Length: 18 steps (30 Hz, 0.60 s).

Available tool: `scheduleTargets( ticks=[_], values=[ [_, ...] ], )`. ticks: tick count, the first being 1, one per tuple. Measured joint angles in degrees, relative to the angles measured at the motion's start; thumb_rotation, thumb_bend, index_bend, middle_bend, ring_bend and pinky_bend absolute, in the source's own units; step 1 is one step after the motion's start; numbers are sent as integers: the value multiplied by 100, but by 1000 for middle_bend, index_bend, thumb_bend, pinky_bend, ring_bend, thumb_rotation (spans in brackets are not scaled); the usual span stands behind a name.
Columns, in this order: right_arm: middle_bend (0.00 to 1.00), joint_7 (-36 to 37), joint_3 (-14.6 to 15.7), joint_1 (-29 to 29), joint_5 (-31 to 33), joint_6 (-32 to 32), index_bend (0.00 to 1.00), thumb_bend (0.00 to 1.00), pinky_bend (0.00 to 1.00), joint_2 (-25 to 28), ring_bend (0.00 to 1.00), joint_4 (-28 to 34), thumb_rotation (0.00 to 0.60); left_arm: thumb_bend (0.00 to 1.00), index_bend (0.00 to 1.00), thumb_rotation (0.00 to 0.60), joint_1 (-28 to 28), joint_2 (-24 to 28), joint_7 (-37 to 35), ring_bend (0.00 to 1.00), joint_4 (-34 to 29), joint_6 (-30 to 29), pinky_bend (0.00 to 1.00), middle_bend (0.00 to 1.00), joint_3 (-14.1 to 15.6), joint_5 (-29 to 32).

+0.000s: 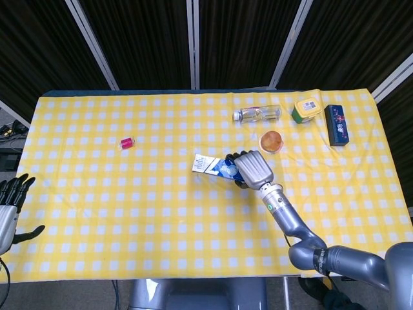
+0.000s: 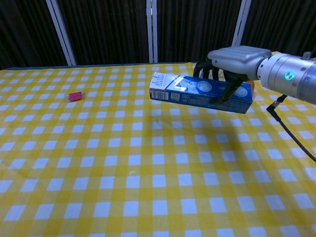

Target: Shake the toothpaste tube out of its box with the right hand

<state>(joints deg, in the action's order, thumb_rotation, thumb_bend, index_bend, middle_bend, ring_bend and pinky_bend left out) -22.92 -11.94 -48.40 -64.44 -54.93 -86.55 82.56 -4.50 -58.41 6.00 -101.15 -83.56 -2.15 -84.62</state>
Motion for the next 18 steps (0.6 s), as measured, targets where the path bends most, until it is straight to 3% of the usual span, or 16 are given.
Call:
scheduleTargets(
  ticks=[8, 18],
  values=[
    [430, -1007, 104, 22, -1174, -632, 386, 369, 510, 961, 425, 948, 600, 0, 0, 600, 72, 50, -85, 0, -51, -178, 0, 0, 71, -216],
    [367, -3031, 362, -130, -2731, -1032, 379, 374, 412, 1307, 422, 875, 600, 0, 0, 600, 167, 133, -230, 0, -95, -366, 0, 0, 165, -460]
  ],
)
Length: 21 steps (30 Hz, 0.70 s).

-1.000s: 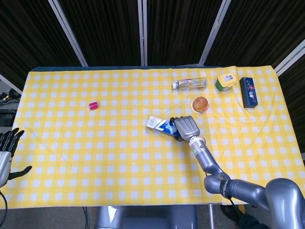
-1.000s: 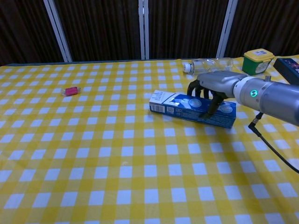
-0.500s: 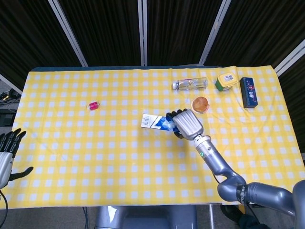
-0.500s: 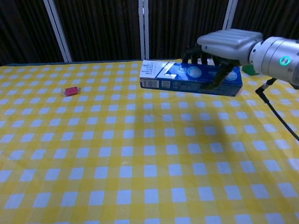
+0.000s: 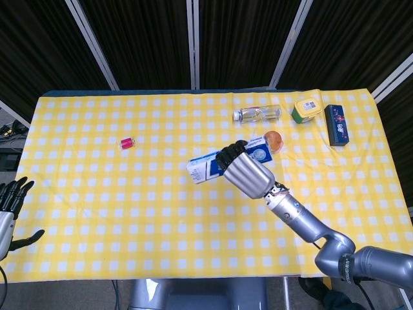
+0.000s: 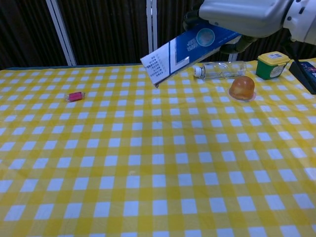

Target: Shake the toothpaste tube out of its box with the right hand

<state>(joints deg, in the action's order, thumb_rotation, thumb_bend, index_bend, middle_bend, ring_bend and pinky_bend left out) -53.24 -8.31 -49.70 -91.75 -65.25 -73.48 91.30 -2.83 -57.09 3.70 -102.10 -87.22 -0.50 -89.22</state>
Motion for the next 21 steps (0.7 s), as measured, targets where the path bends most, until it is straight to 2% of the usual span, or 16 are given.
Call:
scheduleTargets(
  ticks=[4, 8, 11, 21],
  values=[
    [349, -892, 84, -107, -562, 2, 372, 375, 352, 147, 377, -115, 600, 0, 0, 600, -18, 6, -32, 0, 21, 37, 0, 0, -6, 20],
    [353, -1390, 135, -229, -1146, 55, 372, 387, 343, 333, 357, -181, 600, 0, 0, 600, -32, 3, -27, 0, 27, 65, 0, 0, -10, 36],
    [358, -1495, 154, -300, -1441, 96, 374, 396, 343, 439, 357, -230, 600, 0, 0, 600, -36, -5, -4, 0, 22, 75, 0, 0, -5, 33],
    [369, -1513, 95, -234, -1650, -35, 386, 398, 344, 407, 357, -395, 600, 0, 0, 600, -31, -12, 20, 0, 8, 64, 0, 0, -4, 36]
  ],
)
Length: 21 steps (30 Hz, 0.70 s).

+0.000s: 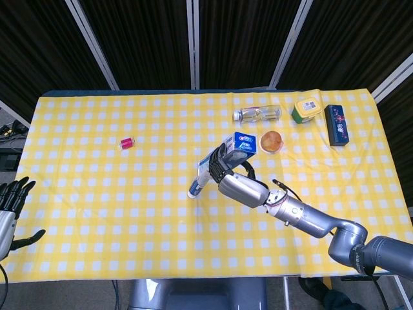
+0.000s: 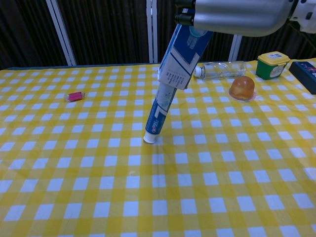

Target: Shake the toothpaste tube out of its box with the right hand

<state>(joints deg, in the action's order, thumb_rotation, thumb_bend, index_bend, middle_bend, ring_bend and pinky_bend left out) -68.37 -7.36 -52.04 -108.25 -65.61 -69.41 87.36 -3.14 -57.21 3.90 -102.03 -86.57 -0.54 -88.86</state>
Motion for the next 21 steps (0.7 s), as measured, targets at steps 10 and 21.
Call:
scheduleTargets(
  ticks=[10, 21],
  values=[
    [370, 280, -585, 219, 438, -552, 387, 400, 344, 38, 356, -499, 600, 0, 0, 600, -21, -7, 5, 0, 5, 49, 0, 0, -12, 50],
    [371, 1441, -559, 639, 1457, -411, 387, 402, 343, -69, 343, -284, 600, 0, 0, 600, -33, -47, 106, 0, -10, 80, 0, 0, -4, 64]
  ],
)
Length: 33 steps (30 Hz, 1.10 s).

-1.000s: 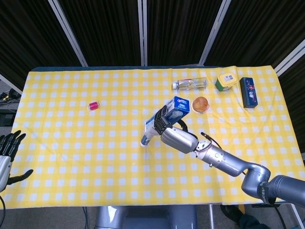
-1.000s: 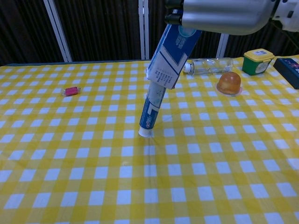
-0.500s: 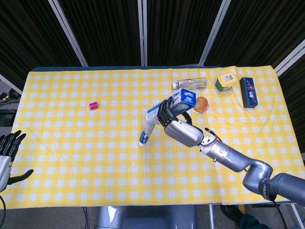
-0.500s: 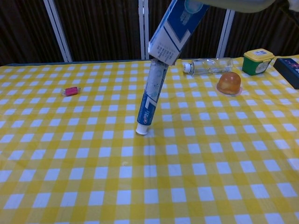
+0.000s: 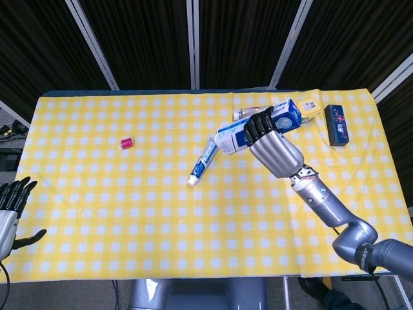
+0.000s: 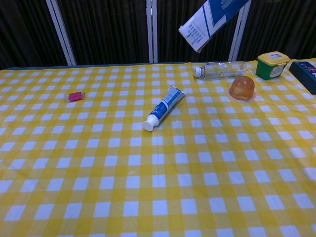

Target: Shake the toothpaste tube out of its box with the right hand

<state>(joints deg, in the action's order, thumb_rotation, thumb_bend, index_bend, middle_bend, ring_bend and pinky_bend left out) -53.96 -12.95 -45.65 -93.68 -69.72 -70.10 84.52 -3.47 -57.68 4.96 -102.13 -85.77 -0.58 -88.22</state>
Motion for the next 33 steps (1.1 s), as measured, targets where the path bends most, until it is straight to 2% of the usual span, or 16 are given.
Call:
scheduleTargets(
  ticks=[5, 10, 11, 13, 15, 16, 18, 22, 24, 28, 33],
  values=[
    [371, 932, 264, 238, 554, 301, 387, 402, 343, -380, 342, 402, 600, 0, 0, 600, -14, -40, 72, 0, 2, 44, 0, 0, 0, 42],
    [364, 1160, 489, 353, 883, 583, 372, 396, 346, -870, 337, 631, 600, 0, 0, 600, -27, -58, 89, 0, 17, 77, 0, 0, -9, 89],
    [347, 1177, 517, 365, 954, 628, 347, 365, 346, -992, 326, 652, 600, 0, 0, 600, -31, -58, 84, 0, 21, 86, 0, 0, -13, 102],
    [289, 1205, 552, 382, 1077, 695, 264, 206, 344, -1167, 280, 678, 600, 0, 0, 600, -38, -59, 70, 0, 36, 101, 0, 0, -20, 120],
    [191, 1261, 591, 391, 1207, 800, 131, 20, 340, -1293, 182, 720, 600, 0, 0, 600, -41, -58, 59, 0, 42, 106, 0, 0, -23, 130],
    [166, 1311, 610, 390, 1265, 877, 100, 0, 337, -1328, 153, 759, 600, 0, 0, 600, -42, -55, 51, 0, 46, 106, 0, 0, -25, 132],
    [126, 1357, 626, 389, 1362, 967, 63, 0, 324, -1347, 97, 850, 600, 0, 0, 600, -43, -49, 32, 0, 49, 106, 0, 0, -28, 138],
    [109, 1441, 637, 428, 1557, 1020, 58, 0, 276, -1300, 66, 1246, 600, 0, 0, 600, -47, -38, 10, 0, 54, 130, 0, 0, -16, 141],
    [103, 1510, 652, 489, 1559, 957, 58, 0, 220, -1226, 56, 1451, 600, 0, 0, 600, -46, -35, 5, 0, 58, 123, 0, 0, -14, 133],
    [101, 1758, 744, 731, 1314, 526, 59, 0, 122, -1057, 37, 1614, 600, 0, 0, 600, -27, -21, -23, 0, 51, 71, 0, 0, -11, 105],
    [91, 2382, 947, 1170, 702, -284, 83, 0, 13, -754, 0, 1444, 600, 0, 0, 600, 10, -9, -43, 0, 39, -23, 0, 0, 12, 3]
  ],
)
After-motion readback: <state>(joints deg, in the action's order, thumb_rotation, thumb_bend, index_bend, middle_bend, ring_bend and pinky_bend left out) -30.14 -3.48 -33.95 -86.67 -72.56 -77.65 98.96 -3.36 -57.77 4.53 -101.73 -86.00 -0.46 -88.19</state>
